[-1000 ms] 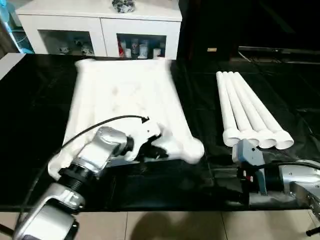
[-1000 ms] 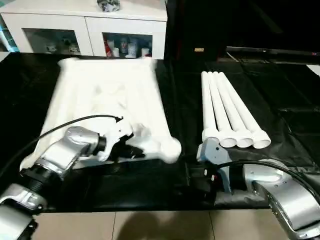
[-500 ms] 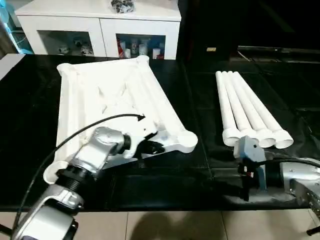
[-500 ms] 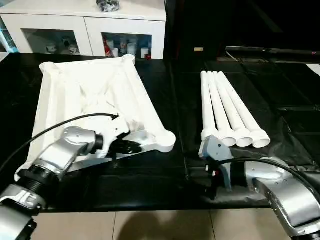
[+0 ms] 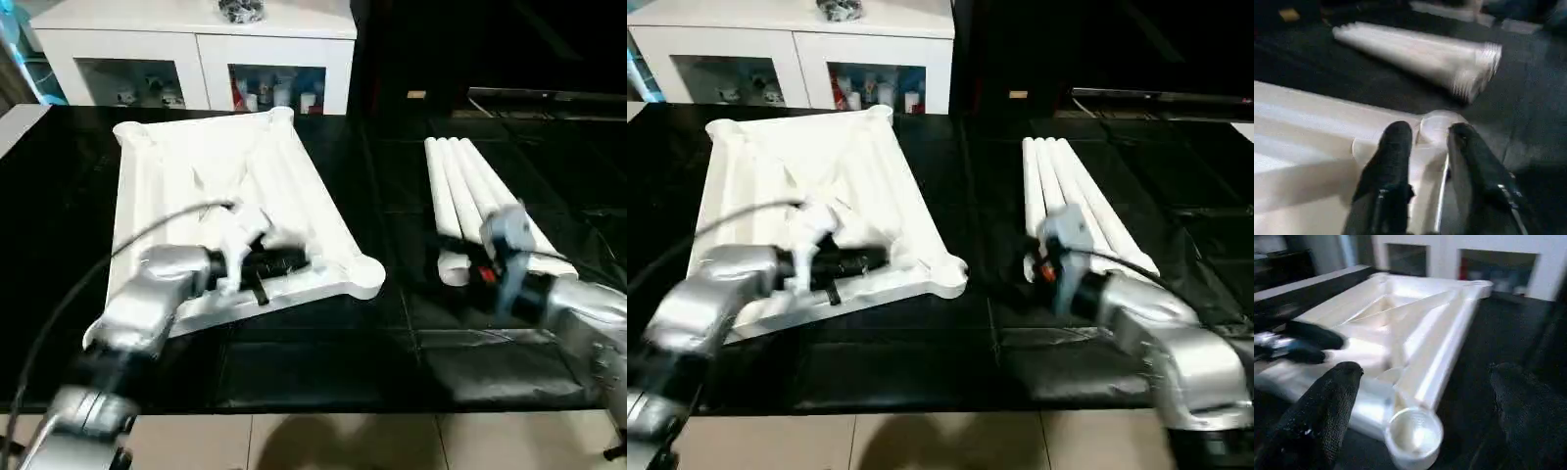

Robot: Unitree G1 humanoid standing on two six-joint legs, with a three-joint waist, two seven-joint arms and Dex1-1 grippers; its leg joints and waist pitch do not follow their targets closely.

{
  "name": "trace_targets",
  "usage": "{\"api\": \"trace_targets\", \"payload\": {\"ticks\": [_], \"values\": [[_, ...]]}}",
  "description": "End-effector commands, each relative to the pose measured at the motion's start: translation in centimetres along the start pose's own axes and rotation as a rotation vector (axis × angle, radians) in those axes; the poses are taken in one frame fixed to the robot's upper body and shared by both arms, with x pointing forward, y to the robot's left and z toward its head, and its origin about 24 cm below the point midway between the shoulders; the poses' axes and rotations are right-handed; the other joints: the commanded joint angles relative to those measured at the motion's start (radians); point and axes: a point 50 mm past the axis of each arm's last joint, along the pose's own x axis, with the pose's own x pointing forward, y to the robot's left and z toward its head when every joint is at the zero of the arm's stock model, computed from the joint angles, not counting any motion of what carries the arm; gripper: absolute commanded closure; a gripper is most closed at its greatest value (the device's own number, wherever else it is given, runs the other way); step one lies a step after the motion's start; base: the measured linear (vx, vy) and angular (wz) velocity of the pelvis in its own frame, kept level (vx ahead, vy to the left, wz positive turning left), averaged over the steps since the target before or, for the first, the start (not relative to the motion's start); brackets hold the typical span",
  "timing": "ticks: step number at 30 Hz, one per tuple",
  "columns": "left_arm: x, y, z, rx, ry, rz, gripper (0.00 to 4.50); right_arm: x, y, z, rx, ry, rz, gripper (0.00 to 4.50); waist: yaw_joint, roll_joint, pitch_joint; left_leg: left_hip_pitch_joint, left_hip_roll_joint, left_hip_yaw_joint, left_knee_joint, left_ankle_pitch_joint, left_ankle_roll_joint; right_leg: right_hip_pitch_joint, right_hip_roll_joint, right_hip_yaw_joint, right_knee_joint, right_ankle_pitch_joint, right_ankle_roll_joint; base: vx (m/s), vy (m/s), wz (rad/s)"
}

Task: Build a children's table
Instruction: Move to table

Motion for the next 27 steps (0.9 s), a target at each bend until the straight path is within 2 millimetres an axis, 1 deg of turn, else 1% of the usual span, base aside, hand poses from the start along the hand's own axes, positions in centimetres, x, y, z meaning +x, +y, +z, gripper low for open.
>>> {"api": "trace_targets", "payload": {"ticks": [1, 2, 3, 4, 5, 6, 7, 8, 9, 10, 11, 12, 13, 14, 15, 16, 17, 18, 19, 20, 21, 22, 23, 24, 25, 26, 27], "values": [[-0.5, 0.3, 1.2, 0.0, -0.066, 0.073, 2.92, -0.2, -0.5, 0.5, -0.019, -0.003, -0.081, 0.0, 0.001, -0.007, -0.059, -0.005, 0.055, -0.016, -0.076, -0.034, 0.038, 0.054, -0.082, 0.054, -0.07, -0.103, -0.25, 0.0, 0.0, 0.0], [-0.9, 0.4, 1.9, -0.012, -0.146, 0.215, 2.78, 0.2, -0.6, 0.6, -0.055, -0.011, -0.156, 0.0, 0.003, -0.01, -0.061, -0.003, 0.057, -0.014, -0.074, -0.036, 0.037, 0.054, -0.084, 0.057, -0.068, -0.097, -0.248, 0.0, 0.0, 0.0], [-1.3, 0.5, 2.2, -0.015, -0.217, 0.302, 2.78, 0.3, -0.7, 0.4, -0.08, -0.019, -0.19, 0.0, 0.001, -0.017, -0.058, -0.006, 0.055, -0.013, -0.075, -0.037, 0.038, 0.054, -0.082, 0.056, -0.073, -0.102, -0.244, 0.0, 0.0, 0.0], [-1.6, 0.5, 2.4, -0.021, -0.261, 0.372, 2.71, 0.5, -0.8, 0.2, -0.1, -0.03, -0.229, 0.0, 0.004, -0.013, -0.058, -0.008, 0.056, -0.015, -0.075, -0.036, 0.036, 0.055, -0.083, 0.055, -0.071, -0.106, -0.24, 0.0, 0.0, 0.0], [-2.0, 0.6, 2.4, -0.03, -0.28, 0.476, 2.56, 0.5, -0.9, -0.2, -0.085, -0.036, -0.271, 0.0, 0.001, -0.03, -0.057, -0.011, 0.055, -0.014, -0.076, -0.051, 0.037, 0.056, -0.08, 0.053, -0.076, -0.139, -0.218, 0.0, 0.0, 0.0], [-2.5, 0.8, 2.2, -0.015, -0.266, 0.577, 2.56, 0.6, -1.2, -0.7, -0.056, -0.048, -0.343, 0.0, 0.0, -0.032, -0.055, -0.013, 0.056, -0.015, -0.079, -0.052, 0.039, 0.055, -0.081, 0.054, -0.076, -0.159, -0.208, 0.0, 0.0, 0.0], [-2.5, 0.8, 2.2, -0.015, -0.266, 0.577, 2.47, 0.6, -1.2, -0.7, -0.056, -0.048, -0.343, 0.0, -0.001, -0.023, -0.055, -0.01, 0.054, -0.015, -0.077, -0.049, 0.037, 0.05, -0.08, 0.054, -0.08, -0.178, -0.189, 0.0, 0.0, 0.0], [-3.0, 0.8, 2.0, -0.002, -0.266, 0.653, 2.47, 0.8, -1.2, -1.2, -0.015, -0.062, -0.378, 0.0, -0.002, -0.03, -0.055, -0.01, 0.054, -0.015, -0.079, -0.056, 0.035, 0.048, -0.078, 0.054, -0.083, -0.193, -0.171, 0.0, 0.0, 0.0], [-3.4, 0.7, 1.7, -0.011, -0.266, 0.712, 2.47, 1.0, -1.2, -1.7, 0.012, -0.053, -0.442, 0.0, -0.003, -0.03, -0.055, -0.011, 0.054, -0.017, -0.08, -0.052, 0.034, 0.049, -0.077, 0.054, -0.081, -0.187, -0.165, 0.0, 0.0, 0.0], [-3.7, 0.5, 1.1, -0.035, -0.255, 0.754, 2.47, 1.1, -1.2, -2.1, 0.017, -0.034, -0.499, 0.0, -0.008, -0.031, -0.055, -0.012, 0.056, -0.018, -0.082, -0.043, 0.023, 0.047, -0.076, 0.053, -0.077, -0.168, -0.159, 0.0, 0.0, 0.0], [-3.9, 0.2, 0.7, -0.053, -0.24, 0.78, 2.47, 1.2, -1.0, -2.3, 0.026, -0.025, -0.524, 0.0, -0.009, -0.03, -0.057, -0.006, 0.059, -0.02, -0.082, -0.046, 0.01, 0.044, -0.069, 0.05, -0.075, -0.15, -0.154, 0.0, 0.0, 0.0], [-3.9, 0.2, 0.7, -0.053, -0.24, 0.78, 2.47, 1.2, -1.0, -2.3, 0.026, -0.025, -0.524, 0.0, -0.011, -0.027, -0.06, 0.001, 0.063, -0.024, -0.083, -0.043, 0.0, 0.041, -0.058, 0.044, -0.072, -0.121, -0.154, 0.0, 0.0, 0.0], [-4.0, 0.0, 0.2, -0.036, -0.206, 0.821, 2.47, 1.5, -0.5, -2.5, 0.037, -0.015, -0.508, 0.0, -0.02, -0.022, -0.061, 0.008, 0.075, -0.035, -0.091, -0.041, -0.01, 0.039, -0.035, 0.029, -0.065, -0.049, -0.156, 0.0, 0.0, 0.0], [-4.1, -0.2, -0.1, -0.028, -0.193, 0.846, 2.47, 1.7, -0.1, -2.7, 0.032, -0.001, -0.491, 0.0, -0.029, -0.007, -0.06, 0.029, 0.133, -0.07, -0.118, -0.041, 0.026, 0.026, -0.025, 0.006, -0.048, -0.018, -0.169, 0.0, 0.0, 0.0], [-4.1, -0.2, -0.2, -0.033, -0.181, 0.865, 2.47, 1.9, 0.0, -2.8, 0.02, 0.004, -0.494, 0.0, -0.033, 0.0, -0.062, 0.037, 0.168, -0.089, -0.129, -0.026, 0.061, 0.019, -0.031, -0.002, -0.033, -0.011, -0.178, 0.0, 0.0, 0.0], [-4.0, -0.2, -0.3, -0.039, -0.176, 0.874, 2.47, 1.9, 0.1, -2.8, 0.011, 0.005, -0.497, 0.0, -0.036, 0.005, -0.062, 0.044, 0.199, -0.103, -0.139, -0.008, 0.1, 0.011, -0.039, -0.01, -0.018, -0.013, -0.188, 0.012, -0.074, 0.11], [-3.9, -0.2, -0.3, -0.035, -0.175, 0.877, 2.47, 2.0, 0.1, -2.9, -0.004, 0.004, -0.503, 0.0, -0.04, 0.007, -0.063, 0.052, 0.248, -0.112, -0.153, 0.023, 0.213, -0.012, -0.054, -0.023, 0.019, -0.019, -0.227, 0.007, -0.119, 0.13], [-3.8, -0.2, -0.1, -0.022, -0.172, 0.874, 2.47, 2.0, 0.0, -2.8, -0.014, -0.002, -0.513, 0.0, -0.037, 0.0, -0.063, 0.048, 0.244, -0.093, -0.152, 0.003, 0.269, -0.015, -0.061, -0.028, 0.026, 0.002, -0.28, 0.007, -0.119, 0.13], [-3.6, -0.2, 0.0, -0.017, -0.179, 0.868, 2.47, 2.0, -0.1, -2.9, -0.025, 0.008, -0.527, 0.0, -0.039, -0.012, -0.065, 0.044, 0.227, -0.083, -0.14, -0.014, 0.301, -0.014, -0.07, -0.019, 0.021, 0.024, -0.327, 0.013, -0.172, 0.13], [-3.6, -0.1, 0.0, -0.043, -0.175, 0.874, 2.47, 2.0, -0.3, -2.9, -0.019, 0.006, -0.541, 0.0, -0.038, -0.026, -0.067, 0.034, 0.188, -0.061, -0.113, -0.039, 0.327, -0.008, -0.075, -0.011, 0.001, 0.048, -0.396, 0.009, -0.19, 0.1], [-3.5, -0.1, -0.1, -0.064, -0.171, 0.88, 2.47, 2.0, -0.3, -3.0, -0.012, 0.005, -0.551, 0.0, -0.02, -0.084, -0.071, -0.035, -0.056, 0.045, 0.107, -0.194, 0.29, 0.042, -0.061, 0.031, -0.127, -0.02, -0.458, 0.009, -0.19, 0.1], [-3.5, -0.1, -0.1, -0.064, -0.171, 0.88, 2.47, 2.0, -0.3, -3.0, -0.012, 0.005, -0.551, 0.0, 0.004, -0.084, -0.083, -0.039, -0.068, 0.037, 0.155, -0.23, 0.243, 0.064, -0.094, 0.043, -0.131, -0.11, -0.449, -0.004, -0.193, -0.03], [-3.5, -0.1, 0.0, -0.052, -0.172, 0.892, 2.47, 2.0, -0.4, -3.1, -0.002, 0.02, -0.565, 0.0, 0.009, -0.07, -0.058, -0.09, -0.066, -0.004, 0.138, -0.09, 0.133, 0.092, -0.117, 0.04, -0.13, -0.213, -0.173, -0.019, -0.181, -0.06], [-3.5, -0.2, 0.2, -0.053, -0.162, 0.862, 2.47, 2.0, -0.1, -3.5, 0.021, 0.054, -0.554, 0.0, 0.01, -0.07, -0.054, -0.079, -0.053, -0.028, 0.071, -0.045, 0.142, 0.097, -0.119, 0.052, -0.135, -0.217, 0.034, -0.019, -0.181, -0.06], [-3.5, -0.3, 0.3, -0.051, -0.167, 0.851, 2.47, 2.1, 0.0, -3.5, 0.027, 0.061, -0.547, 0.0, 0.014, -0.054, -0.058, -0.079, -0.037, -0.045, 0.035, -0.009, 0.162, 0.109, -0.119, 0.043, -0.134, -0.194, 0.113, -0.037, -0.142, 0.01], [-3.5, -0.3, 0.4, -0.049, -0.176, 0.835, 2.47, 2.1, 0.1, -3.6, 0.034, 0.068, -0.537, 0.0, 0.013, -0.022, -0.068, -0.062, 0.044, -0.1, -0.018, 0.025, 0.231, 0.092, -0.109, 0.012, -0.126, -0.124, 0.224, -0.043, -0.13, -0.09], [-3.7, -0.3, 0.6, -0.058, -0.194, 0.839, 2.47, 2.5, 0.8, -3.4, 0.031, 0.046, -0.486, 0.0, 0.006, 0.007, -0.083, 0.005, 0.226, -0.195, -0.065, 0.043, 0.343, 0.045, -0.118, 0.0, -0.027, -0.065, 0.188, -0.043, -0.13, -0.09]]}}
